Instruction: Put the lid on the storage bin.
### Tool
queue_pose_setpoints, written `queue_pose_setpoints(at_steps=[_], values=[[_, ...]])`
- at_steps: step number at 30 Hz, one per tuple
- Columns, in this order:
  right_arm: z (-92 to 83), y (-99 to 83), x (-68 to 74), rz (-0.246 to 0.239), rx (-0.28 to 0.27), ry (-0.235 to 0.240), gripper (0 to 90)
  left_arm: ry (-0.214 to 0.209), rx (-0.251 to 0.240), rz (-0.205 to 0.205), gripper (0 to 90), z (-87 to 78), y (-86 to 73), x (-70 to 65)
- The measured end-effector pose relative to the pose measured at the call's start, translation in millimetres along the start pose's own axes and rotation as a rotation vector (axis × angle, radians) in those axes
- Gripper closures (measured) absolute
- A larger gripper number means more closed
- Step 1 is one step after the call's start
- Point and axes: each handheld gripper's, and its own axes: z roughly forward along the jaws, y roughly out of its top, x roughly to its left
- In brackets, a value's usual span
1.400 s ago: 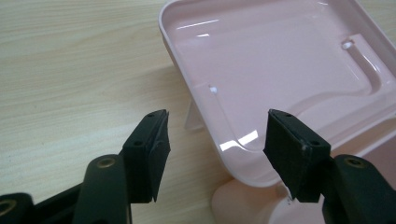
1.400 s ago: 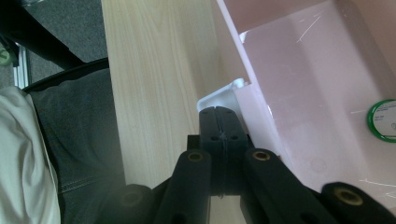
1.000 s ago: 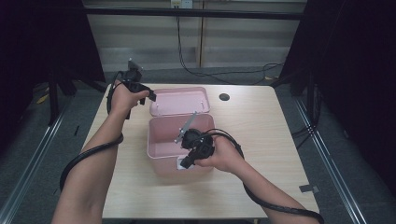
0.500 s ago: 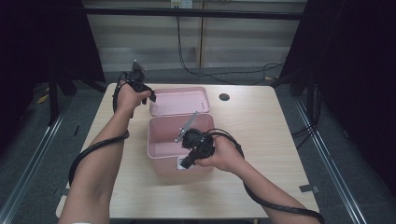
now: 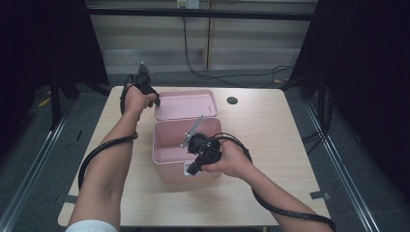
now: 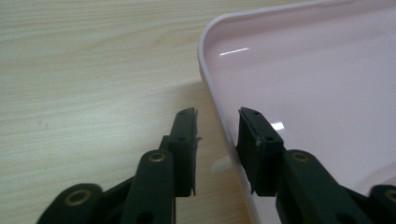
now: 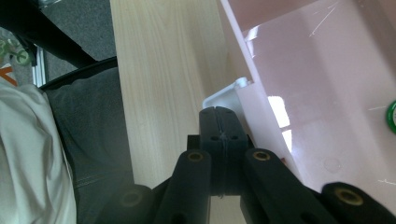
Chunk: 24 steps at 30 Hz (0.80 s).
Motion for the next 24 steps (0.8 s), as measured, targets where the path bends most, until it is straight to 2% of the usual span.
queue_pose_setpoints(at_steps=[2,3,6,14,17,24], values=[[1.2,-0.2,-0.1,-0.009,-0.005,0.002,90.0,-0.009,0.004,0.0,70.0,1.5,0.2,1.2],[1.4,0.0,0.8,-0.003,0.011,0.004,90.0,-0.01,0.003,0.001,71.4,2.0,0.2,1.3],[3.3,-0.3,1.4,-0.004,0.023,0.0,90.0,-0.012,0.002,0.001,78.4,2.0,1.1,-0.1],[5.9,-2.3,0.8,0.009,0.033,0.008,90.0,0.002,0.002,0.013,80.0,-1.0,2.8,-0.4],[5.2,-1.3,1.4,-0.009,0.045,-0.006,90.0,0.008,-0.002,0.021,80.2,-2.9,3.2,-1.6],[-0.8,-1.7,0.2,-0.005,0.039,-0.033,90.0,0.006,-0.019,0.029,80.5,-6.5,4.1,-2.9]])
